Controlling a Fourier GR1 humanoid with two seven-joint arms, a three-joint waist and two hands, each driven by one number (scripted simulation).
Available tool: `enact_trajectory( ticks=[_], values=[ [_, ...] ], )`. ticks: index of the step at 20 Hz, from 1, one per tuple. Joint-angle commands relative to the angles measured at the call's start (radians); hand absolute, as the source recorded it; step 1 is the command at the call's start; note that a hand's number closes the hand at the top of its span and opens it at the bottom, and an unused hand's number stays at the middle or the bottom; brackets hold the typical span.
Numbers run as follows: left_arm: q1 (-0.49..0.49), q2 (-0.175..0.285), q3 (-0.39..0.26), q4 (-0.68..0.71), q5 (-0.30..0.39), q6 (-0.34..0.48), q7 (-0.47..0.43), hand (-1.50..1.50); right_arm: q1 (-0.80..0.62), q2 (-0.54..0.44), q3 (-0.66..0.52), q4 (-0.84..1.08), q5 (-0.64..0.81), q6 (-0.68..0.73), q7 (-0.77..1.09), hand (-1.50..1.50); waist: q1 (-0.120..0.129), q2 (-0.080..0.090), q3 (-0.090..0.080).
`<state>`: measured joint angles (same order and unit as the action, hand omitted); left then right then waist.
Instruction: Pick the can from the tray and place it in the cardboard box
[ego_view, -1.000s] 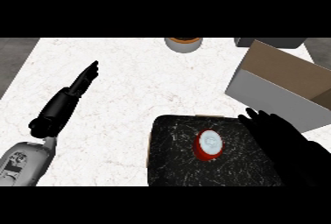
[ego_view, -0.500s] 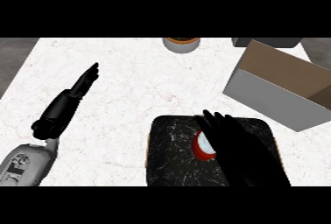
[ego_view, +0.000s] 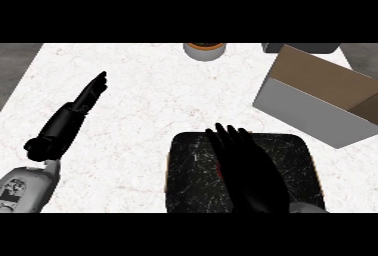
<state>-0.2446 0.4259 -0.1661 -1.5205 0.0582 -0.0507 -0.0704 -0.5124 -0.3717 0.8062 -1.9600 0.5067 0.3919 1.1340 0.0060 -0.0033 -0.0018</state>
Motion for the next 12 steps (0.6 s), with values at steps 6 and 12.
enact_trajectory(
  ticks=[6, 12],
  values=[
    [0.003, -0.022, 0.021, 0.035, -0.014, -0.02, -0.019, 0.0, 0.017, 0.135, 0.05, 0.091, 0.118, 0.087, 0.174, -1.5, -0.009, 0.001, 0.001],
    [0.05, -0.038, 0.017, -0.009, -0.046, -0.008, -0.031, 0.0, 0.022, 0.087, -0.048, 0.213, 0.163, 0.095, 0.038, -1.5, -0.002, 0.003, 0.001]
  ],
)
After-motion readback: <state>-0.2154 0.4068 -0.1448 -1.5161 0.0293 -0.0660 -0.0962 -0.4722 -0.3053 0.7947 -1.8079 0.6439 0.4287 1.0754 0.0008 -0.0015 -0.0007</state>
